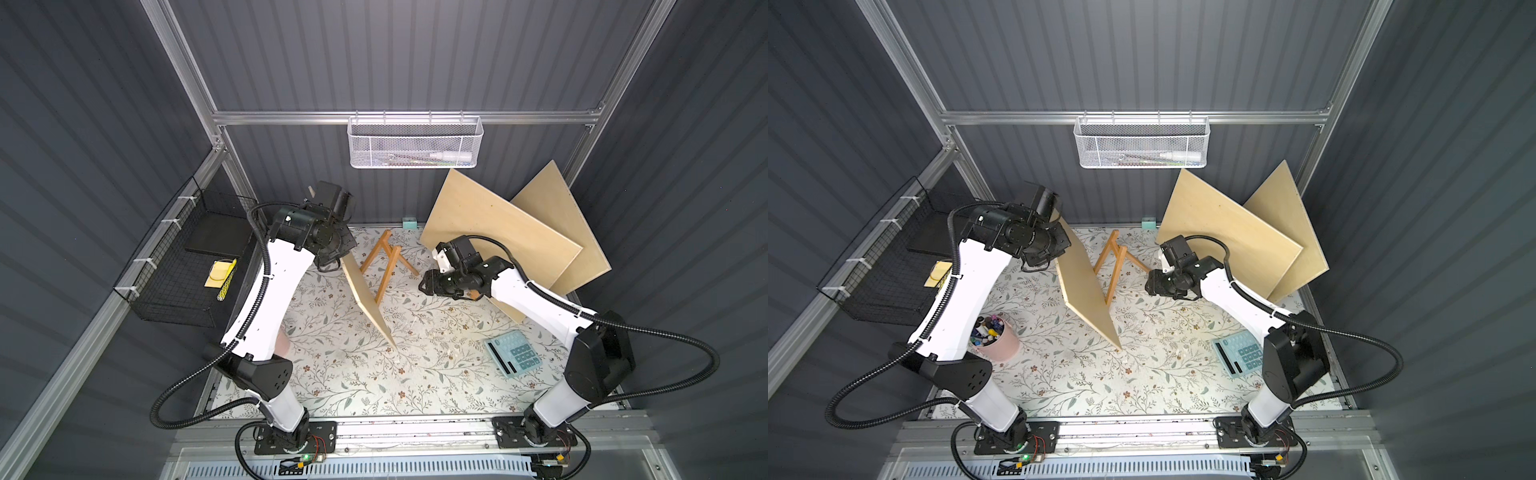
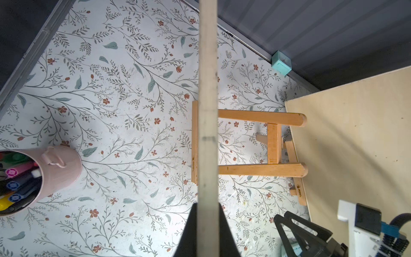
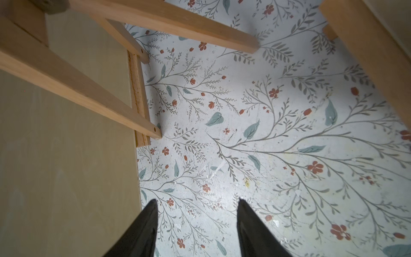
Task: Assemble the easel
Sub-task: Place the drawing board on the easel.
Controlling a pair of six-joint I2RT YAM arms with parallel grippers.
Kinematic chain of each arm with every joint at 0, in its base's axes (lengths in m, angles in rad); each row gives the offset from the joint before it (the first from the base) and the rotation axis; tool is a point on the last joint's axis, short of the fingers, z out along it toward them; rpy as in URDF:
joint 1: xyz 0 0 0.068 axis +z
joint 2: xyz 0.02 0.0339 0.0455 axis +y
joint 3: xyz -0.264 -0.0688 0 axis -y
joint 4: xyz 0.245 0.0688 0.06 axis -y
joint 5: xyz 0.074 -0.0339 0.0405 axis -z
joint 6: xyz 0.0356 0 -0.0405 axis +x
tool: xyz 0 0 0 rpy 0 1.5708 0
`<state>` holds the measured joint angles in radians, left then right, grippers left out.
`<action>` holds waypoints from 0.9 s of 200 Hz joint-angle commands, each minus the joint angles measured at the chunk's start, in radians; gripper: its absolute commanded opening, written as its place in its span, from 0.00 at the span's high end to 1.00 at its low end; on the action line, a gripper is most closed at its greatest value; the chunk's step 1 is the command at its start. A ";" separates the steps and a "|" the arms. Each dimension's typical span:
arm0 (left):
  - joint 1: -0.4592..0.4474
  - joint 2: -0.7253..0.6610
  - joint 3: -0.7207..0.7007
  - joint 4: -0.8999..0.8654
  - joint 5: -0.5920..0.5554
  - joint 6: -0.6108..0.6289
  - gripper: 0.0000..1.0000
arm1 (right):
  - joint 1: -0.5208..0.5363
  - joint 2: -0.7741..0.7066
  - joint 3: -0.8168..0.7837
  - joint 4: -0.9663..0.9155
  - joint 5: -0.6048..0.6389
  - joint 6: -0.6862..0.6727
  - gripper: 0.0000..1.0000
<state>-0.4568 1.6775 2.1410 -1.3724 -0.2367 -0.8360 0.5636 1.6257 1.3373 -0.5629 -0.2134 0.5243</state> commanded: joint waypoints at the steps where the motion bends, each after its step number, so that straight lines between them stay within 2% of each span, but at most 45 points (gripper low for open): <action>1: -0.008 -0.031 -0.008 0.126 -0.020 -0.019 1.00 | -0.001 0.006 0.023 -0.017 -0.016 0.016 0.43; 90: -0.046 0.038 -0.025 0.112 0.000 0.017 1.00 | -0.001 -0.016 0.010 -0.015 -0.012 0.030 0.43; 104: -0.052 0.048 -0.023 0.103 -0.003 0.023 0.91 | -0.001 -0.021 0.007 -0.011 -0.012 0.032 0.43; 129: -0.065 0.067 -0.009 0.100 -0.009 0.023 0.64 | 0.000 -0.032 0.004 -0.007 -0.014 0.038 0.43; 146: -0.078 0.088 0.016 0.101 -0.001 0.031 0.49 | 0.001 -0.038 0.001 -0.003 -0.020 0.042 0.43; 162: -0.089 0.113 0.046 0.099 0.011 0.035 0.43 | 0.000 -0.041 -0.004 -0.002 -0.025 0.043 0.43; 180: -0.101 0.139 0.076 0.104 0.024 0.040 0.42 | 0.000 -0.050 -0.011 0.001 -0.019 0.044 0.43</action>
<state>-0.5365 1.7683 2.1715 -1.2854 -0.2493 -0.8150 0.5636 1.6119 1.3373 -0.5625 -0.2245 0.5591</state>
